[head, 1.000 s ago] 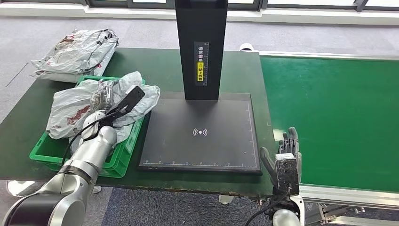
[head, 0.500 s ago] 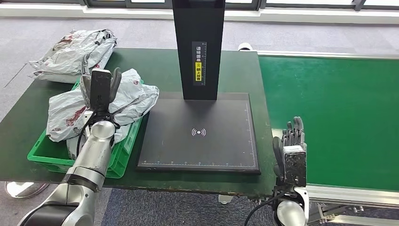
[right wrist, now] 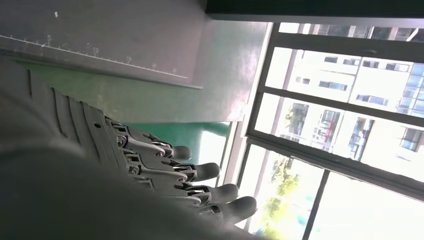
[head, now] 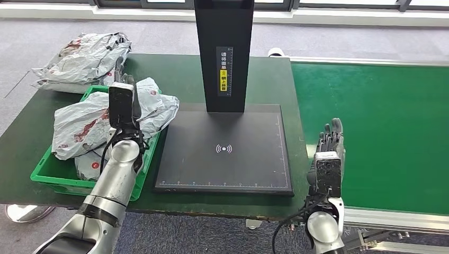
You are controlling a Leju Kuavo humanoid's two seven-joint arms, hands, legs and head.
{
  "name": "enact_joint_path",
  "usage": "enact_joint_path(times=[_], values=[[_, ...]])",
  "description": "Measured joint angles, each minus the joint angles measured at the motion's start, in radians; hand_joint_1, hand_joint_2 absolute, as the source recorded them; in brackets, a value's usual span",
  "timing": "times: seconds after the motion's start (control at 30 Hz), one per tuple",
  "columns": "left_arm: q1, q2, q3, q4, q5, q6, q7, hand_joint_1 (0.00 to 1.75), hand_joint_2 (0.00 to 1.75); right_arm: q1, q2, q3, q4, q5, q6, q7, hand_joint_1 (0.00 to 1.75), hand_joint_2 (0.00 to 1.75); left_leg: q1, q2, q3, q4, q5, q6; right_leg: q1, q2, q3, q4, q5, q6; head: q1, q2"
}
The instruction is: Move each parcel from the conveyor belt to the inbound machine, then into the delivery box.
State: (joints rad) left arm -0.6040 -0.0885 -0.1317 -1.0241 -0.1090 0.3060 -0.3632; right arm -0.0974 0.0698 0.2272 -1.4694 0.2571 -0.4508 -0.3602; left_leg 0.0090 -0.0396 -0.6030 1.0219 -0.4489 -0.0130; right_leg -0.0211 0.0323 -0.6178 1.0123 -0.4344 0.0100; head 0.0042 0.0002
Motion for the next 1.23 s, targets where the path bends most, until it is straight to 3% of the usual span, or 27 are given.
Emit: enact_joint_path(times=[0.03,0.13,0.17,0.27,0.43,0.63,0.73,1.07,1.23], values=[[0.002,-0.002,-0.006,-0.005,0.002,0.0,0.0,0.0,0.0,-0.002,0.0,0.002,0.002,0.001,0.0,0.0,0.0,0.0,0.0,0.0,0.0,0.0,0.0,0.0,0.0,0.0,0.0,0.0,0.0,0.0,0.0,0.0],[0.007,-0.003,-0.017,-0.015,0.01,-0.006,-0.001,0.0,0.0,-0.005,-0.001,0.008,0.009,0.002,-0.003,-0.001,0.0,1.31,0.0,0.0,0.0,0.0,0.0,0.0,0.0,0.0,0.0,0.0,0.0,0.0,0.0,0.0],[0.009,-0.003,-0.02,-0.017,0.017,-0.016,-0.003,0.0,0.0,-0.006,-0.001,0.01,0.01,0.006,-0.009,-0.004,0.0,1.31,0.0,0.0,0.0,0.0,0.0,0.0,0.001,0.0,0.0,0.0,0.0,0.0,0.0,0.0],[0.028,-0.012,-0.046,-0.031,0.036,-0.062,-0.017,0.0,0.0,-0.017,0.0,0.024,0.012,0.034,-0.055,-0.035,0.0,0.0,0.0,0.0,0.0,0.0,0.0,0.0,0.001,0.0,0.0,0.0,0.0,0.0,0.0,0.0],[0.076,-0.066,-0.124,-0.043,0.017,-0.028,-0.035,0.0,0.0,-0.066,0.039,0.075,0.012,0.073,-0.126,-0.025,0.0,0.0,0.0,0.001,0.0,0.0,0.0,0.0,0.0,0.0,0.0,0.0,0.0,0.0,0.0,0.0],[0.111,-0.126,-0.197,-0.032,-0.14,0.006,0.015,0.0,0.0,-0.141,0.129,0.129,0.04,0.095,-0.087,0.07,0.0,0.0,0.0,0.0,0.0,0.0,0.0,0.0,0.0,0.0,-0.001,0.0,0.0,0.0,0.0,0.0],[0.114,-0.15,-0.201,-0.024,-0.167,-0.007,0.031,0.0,0.0,-0.155,0.158,0.134,0.069,0.086,-0.066,0.074,0.0,0.0,0.0,0.0,0.0,0.0,0.0,0.0,0.0,0.0,-0.001,0.0,0.0,0.0,0.0,0.0],[0.119,-0.187,-0.201,-0.002,-0.16,-0.058,0.042,0.0,0.0,-0.159,0.189,0.132,0.106,-0.008,-0.032,0.019,0.0,0.0,0.0,0.0,-0.001,0.0,0.0,0.0,0.0,0.0,-0.001,0.0,0.0,0.0,0.0,0.0],[0.123,-0.208,-0.201,0.029,-0.153,-0.08,0.013,0.0,0.0,-0.124,0.191,0.117,0.092,0.024,-0.049,-0.002,0.0,0.0,0.0,0.0,-0.001,0.0,-0.001,0.0,0.0,0.0,-0.001,0.0,0.0,0.0,0.0,0.0]])
